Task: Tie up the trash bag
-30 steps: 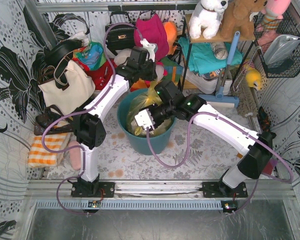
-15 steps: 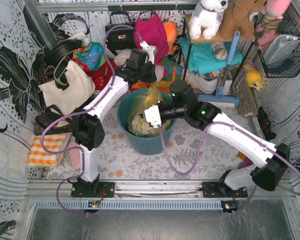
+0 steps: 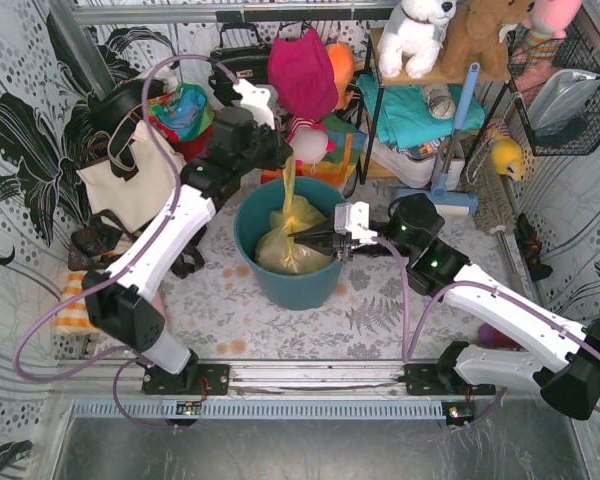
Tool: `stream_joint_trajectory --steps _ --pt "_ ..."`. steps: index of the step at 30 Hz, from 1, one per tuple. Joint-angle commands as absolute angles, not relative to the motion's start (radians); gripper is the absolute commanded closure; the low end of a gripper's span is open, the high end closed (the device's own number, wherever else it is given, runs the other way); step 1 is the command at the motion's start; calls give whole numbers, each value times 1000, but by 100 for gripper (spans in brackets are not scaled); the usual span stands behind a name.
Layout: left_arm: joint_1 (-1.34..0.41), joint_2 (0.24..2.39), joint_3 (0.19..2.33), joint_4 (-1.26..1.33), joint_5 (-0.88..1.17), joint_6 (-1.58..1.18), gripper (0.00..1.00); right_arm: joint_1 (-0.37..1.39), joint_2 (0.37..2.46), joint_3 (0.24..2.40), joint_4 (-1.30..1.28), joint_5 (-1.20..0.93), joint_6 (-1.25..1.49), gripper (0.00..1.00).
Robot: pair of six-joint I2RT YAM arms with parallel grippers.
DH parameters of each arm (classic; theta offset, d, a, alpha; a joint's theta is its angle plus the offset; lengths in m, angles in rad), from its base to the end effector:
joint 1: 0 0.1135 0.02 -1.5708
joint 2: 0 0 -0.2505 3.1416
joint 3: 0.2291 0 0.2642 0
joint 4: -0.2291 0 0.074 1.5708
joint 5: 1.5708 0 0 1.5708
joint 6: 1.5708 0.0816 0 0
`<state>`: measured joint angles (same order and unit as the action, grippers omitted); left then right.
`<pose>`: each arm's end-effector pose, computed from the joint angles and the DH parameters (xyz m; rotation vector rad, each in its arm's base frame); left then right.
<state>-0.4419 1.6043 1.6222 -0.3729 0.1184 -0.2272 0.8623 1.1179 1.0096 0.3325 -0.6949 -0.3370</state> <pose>0.3845 -0.1926 0.3746 0.2907 1.9424 -0.5582 0.1594 0.2663 0.4010 -1.2486 0.7569 0.8977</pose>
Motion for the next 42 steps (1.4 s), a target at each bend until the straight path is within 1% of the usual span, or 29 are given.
stream_joint_trajectory --steps 1,3,11,14,16,20,23,24,26,28,31,33,36,38,42 --pt "-437 1520 1599 -199 44 -256 100 860 1075 988 559 -667 -117 100" --pt "-437 1513 1641 -197 52 -261 100 860 1076 1030 540 -633 -137 100" --pt "-487 1459 1750 -161 203 -296 100 861 1099 1147 622 -433 -153 100" --pt "-518 1423 1728 -145 219 -292 100 860 1109 1156 631 -337 -152 100" --pt "-524 1404 1702 -140 223 -291 100 860 1115 1146 626 -314 -156 100" --pt "-524 1398 1656 -188 199 -272 100 860 1092 1071 609 -303 -131 100" --pt "-524 1395 1614 -241 190 -269 100 861 1065 1028 548 -313 -101 100" --pt "-525 1389 1591 -251 188 -271 100 861 1058 1019 521 -338 -93 97" --pt "-524 1382 1540 -261 187 -275 100 861 1051 1011 454 -406 -98 78" --pt "-524 1387 1501 -257 176 -274 100 861 1047 1015 373 -463 -138 65" --pt "-525 1434 1487 -237 144 -250 100 861 1044 1048 228 -525 -275 53" --pt "-523 1495 1529 -246 116 -224 100 861 1059 1089 110 -547 -389 46" --pt "-523 1589 1632 -258 94 -193 100 861 1117 1197 -82 -581 -563 37" --pt "-520 1659 1700 -267 82 -177 100 861 1162 1250 -188 -597 -664 33" --pt "-513 1806 1857 -309 98 -164 100 860 1241 1309 -282 -610 -818 31"
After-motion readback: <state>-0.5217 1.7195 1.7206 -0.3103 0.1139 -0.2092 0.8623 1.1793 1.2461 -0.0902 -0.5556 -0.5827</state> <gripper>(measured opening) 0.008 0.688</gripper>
